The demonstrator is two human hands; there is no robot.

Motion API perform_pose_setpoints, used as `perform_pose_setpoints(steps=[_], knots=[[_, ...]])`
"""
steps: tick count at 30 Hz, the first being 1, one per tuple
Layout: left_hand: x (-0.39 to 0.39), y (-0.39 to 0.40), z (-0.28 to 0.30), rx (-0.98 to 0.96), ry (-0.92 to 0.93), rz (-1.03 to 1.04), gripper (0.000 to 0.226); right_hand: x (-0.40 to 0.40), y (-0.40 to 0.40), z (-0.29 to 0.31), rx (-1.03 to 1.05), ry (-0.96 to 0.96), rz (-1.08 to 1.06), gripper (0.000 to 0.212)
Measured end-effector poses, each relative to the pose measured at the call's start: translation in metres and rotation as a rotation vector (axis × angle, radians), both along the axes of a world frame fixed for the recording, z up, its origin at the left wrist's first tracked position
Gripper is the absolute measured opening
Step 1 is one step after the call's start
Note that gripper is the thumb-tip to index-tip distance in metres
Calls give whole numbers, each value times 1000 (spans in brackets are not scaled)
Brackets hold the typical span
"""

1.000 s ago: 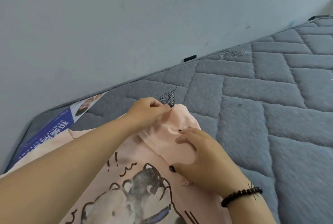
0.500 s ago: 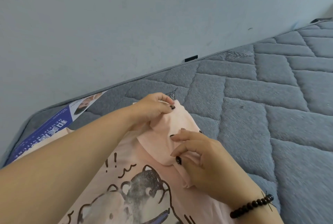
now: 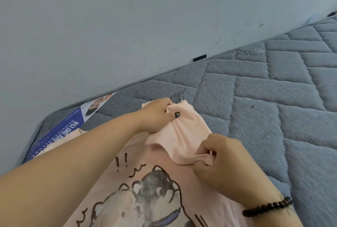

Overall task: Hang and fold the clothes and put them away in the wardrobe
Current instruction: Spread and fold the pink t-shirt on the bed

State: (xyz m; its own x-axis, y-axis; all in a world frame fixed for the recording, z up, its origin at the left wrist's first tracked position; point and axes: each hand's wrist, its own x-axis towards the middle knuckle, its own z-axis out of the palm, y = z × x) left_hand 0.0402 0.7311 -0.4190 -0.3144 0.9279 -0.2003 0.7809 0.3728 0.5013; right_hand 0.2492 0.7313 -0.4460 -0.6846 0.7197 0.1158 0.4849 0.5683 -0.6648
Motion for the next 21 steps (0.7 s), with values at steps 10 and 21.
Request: perform_pose_setpoints(steps=[10,21], knots=[[-3,-17,-18,149,133,156,25,-15,-4,-5,216,239,-95,32],[6,-44,-53,405,378,131,38,-33,-16,-28,174,-450,30,75]])
